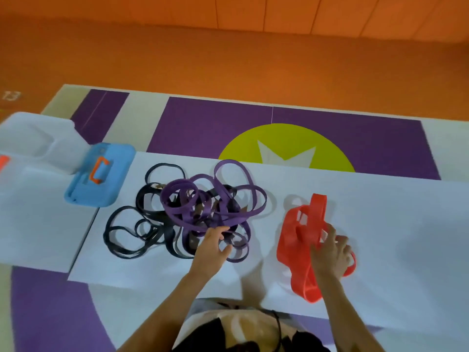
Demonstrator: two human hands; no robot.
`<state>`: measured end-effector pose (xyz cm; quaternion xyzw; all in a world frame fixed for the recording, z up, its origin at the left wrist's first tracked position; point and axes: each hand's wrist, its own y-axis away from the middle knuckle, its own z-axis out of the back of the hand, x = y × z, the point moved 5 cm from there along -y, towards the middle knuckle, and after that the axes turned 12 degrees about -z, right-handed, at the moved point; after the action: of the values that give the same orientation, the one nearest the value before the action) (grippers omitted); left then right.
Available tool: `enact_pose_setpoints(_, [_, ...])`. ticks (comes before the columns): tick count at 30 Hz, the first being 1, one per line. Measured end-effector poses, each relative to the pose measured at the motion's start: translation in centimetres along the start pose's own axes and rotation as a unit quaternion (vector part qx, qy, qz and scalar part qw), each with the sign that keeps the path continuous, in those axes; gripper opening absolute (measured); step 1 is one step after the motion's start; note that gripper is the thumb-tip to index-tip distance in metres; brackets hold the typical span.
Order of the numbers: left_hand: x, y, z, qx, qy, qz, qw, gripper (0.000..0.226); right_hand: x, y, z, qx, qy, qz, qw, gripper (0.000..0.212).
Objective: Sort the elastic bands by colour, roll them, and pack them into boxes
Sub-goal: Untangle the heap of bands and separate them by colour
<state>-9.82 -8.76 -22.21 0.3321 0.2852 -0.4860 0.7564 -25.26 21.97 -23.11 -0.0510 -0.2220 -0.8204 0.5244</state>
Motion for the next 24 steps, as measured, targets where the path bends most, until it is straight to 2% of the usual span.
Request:
enact_pose_setpoints(2, [-0.3, -0.5, -0.4, 0.014, -0.031, -0.009, 0.999, 0.043, 0.0, 0.2, -0.3, 0.009, 0.042, 0.036, 0.998, 0.060])
enact_pose_setpoints(4, [-0.7, -0.9, -0.7, 0.027, -0.050, -0.017, 0.998, 0.041, -0.1, 0.4, -1.3, 0.058, 0.046, 0.052, 0.996, 0.064])
enact_pose_setpoints(8, [-1.1, -0.4, -0.6, 0.031, -0.060, -0.032, 0.997, 0.025, 1.1, 1.4, -4.5, 0.200, 0.138, 0.051, 0.969, 0.095])
enact_pose_setpoints(11, [-1.0, 0.0, 0.1, 0.011, -0.066, -0.027, 0.997, 0.018, 2.9, 1.4, -5.2, 0.219, 0.221, 0.068, 0.948, 0.110])
enact_pose_setpoints(12, [-1.1, 0.0, 0.5, -0.004, -0.068, -0.022, 0.997, 0.019, 3.4, 1.2, -5.1, 0.203, 0.222, 0.066, 0.951, 0.104])
enact_pose_setpoints(16, [-1.6, -0.5, 2.4, -0.077, -0.071, -0.022, 0.994, 0.018, 3.9, 0.8, -3.8, 0.125, 0.092, 0.090, 0.984, 0.039])
enact_pose_setpoints(17, [-1.6, -0.7, 2.9, -0.097, -0.067, -0.022, 0.993, 0.018, 3.7, 0.8, -3.4, 0.106, 0.069, 0.096, 0.987, 0.032])
enact_pose_setpoints(20, [-2.1, -1.1, 4.2, -0.147, -0.113, -0.034, 0.982, 0.021, 2.6, -0.3, -1.3, 0.052, 0.049, 0.076, 0.995, 0.040])
enact_pose_setpoints(24, [-1.8, -1.3, 5.8, -0.211, -0.198, -0.009, 0.957, 0.031, 0.6, -2.8, 1.7, -0.017, 0.084, 0.040, 0.996, 0.023])
